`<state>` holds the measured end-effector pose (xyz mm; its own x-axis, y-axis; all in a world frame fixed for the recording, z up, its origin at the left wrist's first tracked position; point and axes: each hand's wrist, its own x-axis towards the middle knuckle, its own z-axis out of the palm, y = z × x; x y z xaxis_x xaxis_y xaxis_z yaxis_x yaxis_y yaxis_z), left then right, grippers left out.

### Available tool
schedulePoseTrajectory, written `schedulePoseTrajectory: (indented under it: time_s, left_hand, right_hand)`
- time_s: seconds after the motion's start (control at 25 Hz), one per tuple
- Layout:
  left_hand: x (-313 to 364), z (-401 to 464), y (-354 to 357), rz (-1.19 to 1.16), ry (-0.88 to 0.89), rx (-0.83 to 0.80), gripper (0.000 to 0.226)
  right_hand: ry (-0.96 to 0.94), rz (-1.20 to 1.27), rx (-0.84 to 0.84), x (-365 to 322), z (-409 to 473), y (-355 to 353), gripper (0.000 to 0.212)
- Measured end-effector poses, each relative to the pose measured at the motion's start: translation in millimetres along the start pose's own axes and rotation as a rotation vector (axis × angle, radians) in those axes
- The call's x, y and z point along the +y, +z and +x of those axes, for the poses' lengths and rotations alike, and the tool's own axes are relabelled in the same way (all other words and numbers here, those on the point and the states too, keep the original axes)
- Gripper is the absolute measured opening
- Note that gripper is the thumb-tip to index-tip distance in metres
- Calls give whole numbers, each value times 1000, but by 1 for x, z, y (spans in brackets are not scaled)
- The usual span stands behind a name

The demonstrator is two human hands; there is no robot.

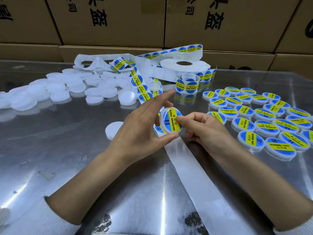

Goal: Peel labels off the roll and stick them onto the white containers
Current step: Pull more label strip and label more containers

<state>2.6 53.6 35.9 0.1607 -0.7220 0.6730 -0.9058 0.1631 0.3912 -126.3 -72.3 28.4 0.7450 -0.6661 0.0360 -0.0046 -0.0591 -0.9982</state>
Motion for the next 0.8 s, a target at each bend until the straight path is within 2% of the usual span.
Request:
schedulePoseTrajectory:
  time_s: [0.36, 0.64, 0.8]
  left_hand:
    - [-2, -2, 2, 63, 31, -4, 59]
    - [1, -3, 4, 103, 29, 6, 50]
    - [1, -3, 4, 104, 11, 0, 49]
  right_hand:
    - [-152, -232, 93, -6, -2, 0, 19]
    - [-275, -537, 238, -3, -4, -2, 25]
    - [-351, -867, 357, -4, -5, -5, 39]
